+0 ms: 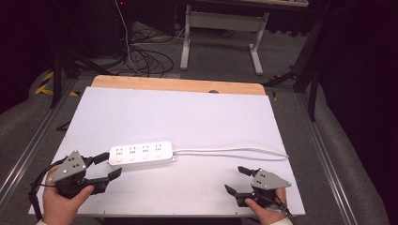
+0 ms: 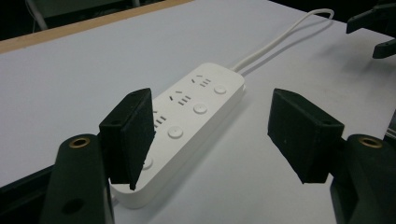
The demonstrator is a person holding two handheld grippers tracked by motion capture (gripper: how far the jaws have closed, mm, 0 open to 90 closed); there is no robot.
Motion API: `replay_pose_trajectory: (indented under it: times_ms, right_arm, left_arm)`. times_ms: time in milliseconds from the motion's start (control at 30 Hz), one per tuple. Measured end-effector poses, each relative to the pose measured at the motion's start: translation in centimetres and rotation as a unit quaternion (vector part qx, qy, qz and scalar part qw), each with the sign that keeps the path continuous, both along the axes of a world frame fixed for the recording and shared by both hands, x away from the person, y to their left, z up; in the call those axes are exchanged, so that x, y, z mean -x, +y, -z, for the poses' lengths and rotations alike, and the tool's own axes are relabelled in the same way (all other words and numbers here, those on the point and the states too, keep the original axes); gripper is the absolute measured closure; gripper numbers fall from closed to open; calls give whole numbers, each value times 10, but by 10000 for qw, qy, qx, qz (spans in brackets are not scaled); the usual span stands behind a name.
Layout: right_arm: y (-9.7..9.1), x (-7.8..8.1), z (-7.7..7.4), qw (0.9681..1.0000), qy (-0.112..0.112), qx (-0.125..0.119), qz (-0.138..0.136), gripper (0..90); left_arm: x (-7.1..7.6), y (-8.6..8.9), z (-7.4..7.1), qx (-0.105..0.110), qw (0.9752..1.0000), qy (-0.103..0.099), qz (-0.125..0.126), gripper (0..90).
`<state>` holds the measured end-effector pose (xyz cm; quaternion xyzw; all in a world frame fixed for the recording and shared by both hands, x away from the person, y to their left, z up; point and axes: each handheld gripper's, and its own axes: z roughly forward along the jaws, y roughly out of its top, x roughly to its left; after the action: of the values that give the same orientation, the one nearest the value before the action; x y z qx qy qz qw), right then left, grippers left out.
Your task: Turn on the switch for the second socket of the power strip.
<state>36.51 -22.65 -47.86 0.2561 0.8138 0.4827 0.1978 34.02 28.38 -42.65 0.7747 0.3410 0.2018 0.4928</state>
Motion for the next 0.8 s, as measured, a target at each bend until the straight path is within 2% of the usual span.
replay_pose_trajectory:
  times_ms: [400,800]
  right_arm:
    - [0,0,1,10000,20,-11,-12,227]
    - [0,0,1,10000,18,-8,-38,228]
  left_arm:
    - [-24,-24,-10,-14,9998,55,196,337]
    - [-40,-41,-11,-61,9995,90,292,345]
